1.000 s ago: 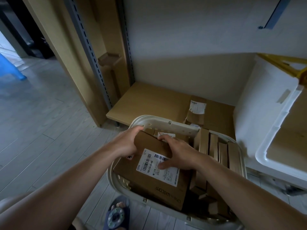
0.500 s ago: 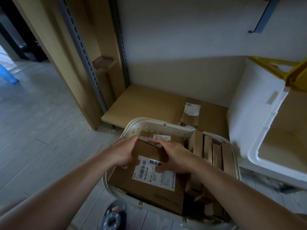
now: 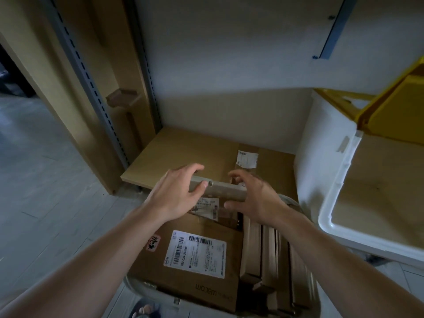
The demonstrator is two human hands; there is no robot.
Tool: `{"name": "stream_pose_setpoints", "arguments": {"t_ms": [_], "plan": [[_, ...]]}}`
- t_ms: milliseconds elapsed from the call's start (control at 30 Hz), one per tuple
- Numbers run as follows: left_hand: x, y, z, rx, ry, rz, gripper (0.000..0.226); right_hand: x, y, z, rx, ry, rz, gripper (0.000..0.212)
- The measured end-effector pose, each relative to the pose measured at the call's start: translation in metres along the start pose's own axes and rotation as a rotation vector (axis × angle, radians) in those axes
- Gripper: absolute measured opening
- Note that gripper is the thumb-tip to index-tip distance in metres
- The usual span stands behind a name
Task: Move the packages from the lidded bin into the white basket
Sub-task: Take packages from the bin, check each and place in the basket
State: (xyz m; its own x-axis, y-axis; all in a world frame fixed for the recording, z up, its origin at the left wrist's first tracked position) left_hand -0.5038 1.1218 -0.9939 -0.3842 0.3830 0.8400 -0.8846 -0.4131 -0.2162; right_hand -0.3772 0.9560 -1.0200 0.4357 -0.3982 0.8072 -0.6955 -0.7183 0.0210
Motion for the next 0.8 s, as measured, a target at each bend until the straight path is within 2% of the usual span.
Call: {"name": "stream_pose_setpoints", "arguments": {"t_ms": [167,267,667,800], "plan": [[-0.012,-0.014,0.011,-0.033,0.01,-0.068,0.053,0.017,-0.001,0.017,-0.044,-0.023,0.155,0.068],[-0.018,-0.032,0.015,0.002,0.124,-0.044,0.045,0.021,-0.006,0.022,-0.071,-0.025,0.218,0.066],[-0.09,-0.094,0.017,0.235,0.156,-0.06,0.037,-0.001,-0.06,0.051,-0.289,-0.073,0.251,0.063],[-0.12,-0.118,0.006,0.335,0.203,-0.101,0.019,-0.014,-0.079,0.061,-0.438,-0.085,0.312,0.062]]}}
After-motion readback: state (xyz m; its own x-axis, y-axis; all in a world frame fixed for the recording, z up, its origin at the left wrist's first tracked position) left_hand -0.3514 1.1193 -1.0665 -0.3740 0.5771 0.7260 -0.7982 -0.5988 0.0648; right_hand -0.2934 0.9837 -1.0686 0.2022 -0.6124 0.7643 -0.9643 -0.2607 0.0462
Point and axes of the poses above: each hand's wrist, its own y-axis away from the middle knuckle, its own x-axis out of the back of the hand, z = x × y, the point moved 3 cm from there along -y, towards the middle knuckle, and after that the axes turned 7 degrees about z, right-handed, at the moved point
